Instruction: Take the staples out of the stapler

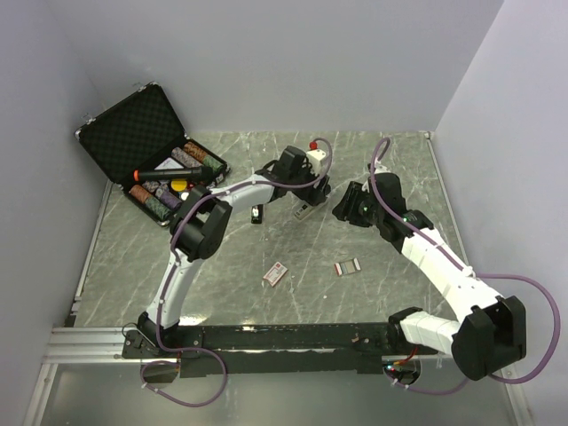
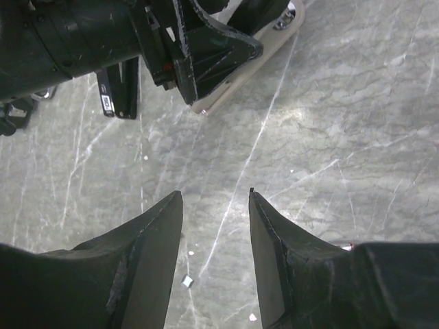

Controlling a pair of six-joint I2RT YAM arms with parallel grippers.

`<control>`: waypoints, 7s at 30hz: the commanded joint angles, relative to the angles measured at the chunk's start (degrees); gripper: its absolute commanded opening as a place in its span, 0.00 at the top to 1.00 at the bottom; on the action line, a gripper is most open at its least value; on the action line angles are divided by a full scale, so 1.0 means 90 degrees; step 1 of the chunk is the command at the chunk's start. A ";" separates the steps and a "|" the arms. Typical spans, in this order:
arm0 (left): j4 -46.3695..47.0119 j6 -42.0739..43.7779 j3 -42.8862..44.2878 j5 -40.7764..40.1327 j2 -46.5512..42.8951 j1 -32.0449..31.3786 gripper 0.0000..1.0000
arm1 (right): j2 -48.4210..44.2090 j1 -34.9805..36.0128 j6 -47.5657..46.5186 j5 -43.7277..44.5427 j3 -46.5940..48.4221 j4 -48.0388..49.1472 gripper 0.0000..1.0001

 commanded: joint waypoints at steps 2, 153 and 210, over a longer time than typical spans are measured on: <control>0.0052 0.0126 0.0437 -0.0094 0.0128 -0.0133 0.24 | -0.0107 -0.0021 -0.0122 -0.0093 -0.0009 0.0113 0.49; 0.1312 -0.1788 -0.5617 0.2055 -0.9501 -0.0485 0.99 | -0.0625 0.2732 -0.2730 -0.4156 0.0821 0.0310 0.96; 0.1731 -0.2354 -0.6281 -0.0445 -0.9784 -0.1032 0.99 | -0.0322 0.2820 -0.1529 -0.2339 0.1906 0.0406 1.00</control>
